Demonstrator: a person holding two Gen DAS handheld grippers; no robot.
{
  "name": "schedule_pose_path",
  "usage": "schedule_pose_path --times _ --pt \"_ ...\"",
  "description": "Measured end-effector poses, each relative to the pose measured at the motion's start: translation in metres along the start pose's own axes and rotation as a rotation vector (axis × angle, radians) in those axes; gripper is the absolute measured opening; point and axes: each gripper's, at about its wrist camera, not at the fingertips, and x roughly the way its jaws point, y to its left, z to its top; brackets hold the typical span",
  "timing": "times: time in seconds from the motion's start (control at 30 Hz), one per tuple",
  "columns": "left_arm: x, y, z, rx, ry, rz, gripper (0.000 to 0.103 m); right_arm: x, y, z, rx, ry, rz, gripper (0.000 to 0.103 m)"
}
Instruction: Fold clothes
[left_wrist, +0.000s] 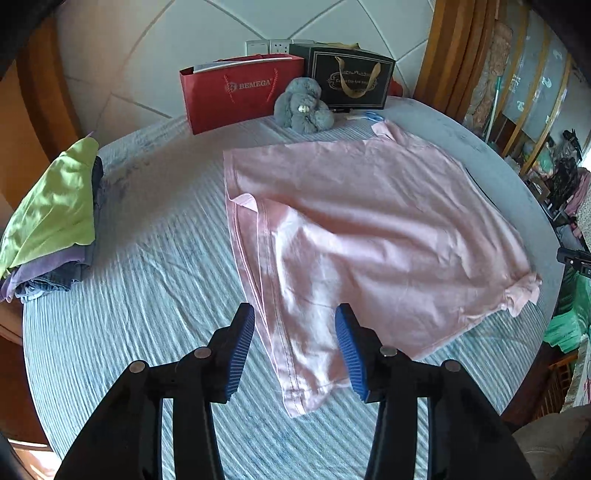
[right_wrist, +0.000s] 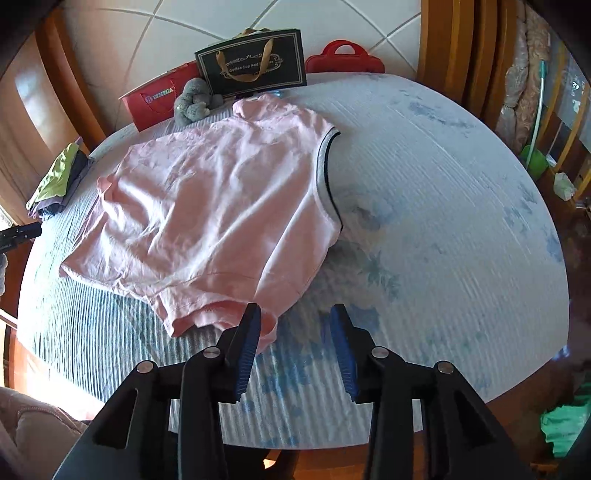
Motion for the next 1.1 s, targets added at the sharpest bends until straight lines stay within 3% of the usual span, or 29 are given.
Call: schedule_pose_path --times 0.2,0.4,0.5,0.6,0.63,0.67,0.7,0.87,0.9,0.93,1.0,1.1 --pt "0.07 0.018 0.04 -0.15 0.008 0.041 0.046 0.031 -0.019 0.067 0.061 -0.046 0.011 0.039" --pt "0.116 0.02 0.055 -0.209 0.043 0.07 0.046 0.085 -0.046 0.107 0.13 0.029 0.032 0.041" --pt "0.124 0.017 0.054 -0.199 0.056 0.101 0.046 0.108 -0.038 0.107 0.102 0.083 0.04 0.049" --pt "0.132 0.014 0.053 -0.189 0.069 0.132 0.041 0.129 -0.028 0.1 0.073 0.157 0.027 0.049" --pt "0.135 0.013 0.053 -0.186 0.073 0.142 0.024 0.136 -0.025 0.096 0.059 0.186 0.014 0.036" --pt "0.137 0.012 0.052 -0.183 0.078 0.152 0.0 0.142 -0.022 0.092 0.042 0.212 0.002 0.023" --pt "0.14 0.011 0.052 -0.179 0.082 0.163 0.0 0.142 -0.02 0.09 0.025 0.21 -0.027 0.009" --pt "0.14 0.03 0.044 -0.218 0.099 0.263 0.001 0.135 -0.041 0.083 0.093 0.195 -0.097 0.005" --pt "0.14 0.036 0.04 -0.22 0.11 0.297 0.001 0.133 -0.045 0.082 0.108 0.191 -0.112 0.009" --pt "0.138 0.043 0.037 -0.238 0.116 0.289 0.001 0.13 -0.049 0.081 0.122 0.187 -0.13 0.014" --pt "0.125 0.053 0.029 -0.296 0.097 0.205 0.001 0.116 -0.049 0.078 0.133 0.149 -0.123 0.016" --pt "0.109 0.041 0.024 -0.235 0.058 0.157 0.01 0.09 -0.044 0.071 0.133 0.092 -0.087 0.018"
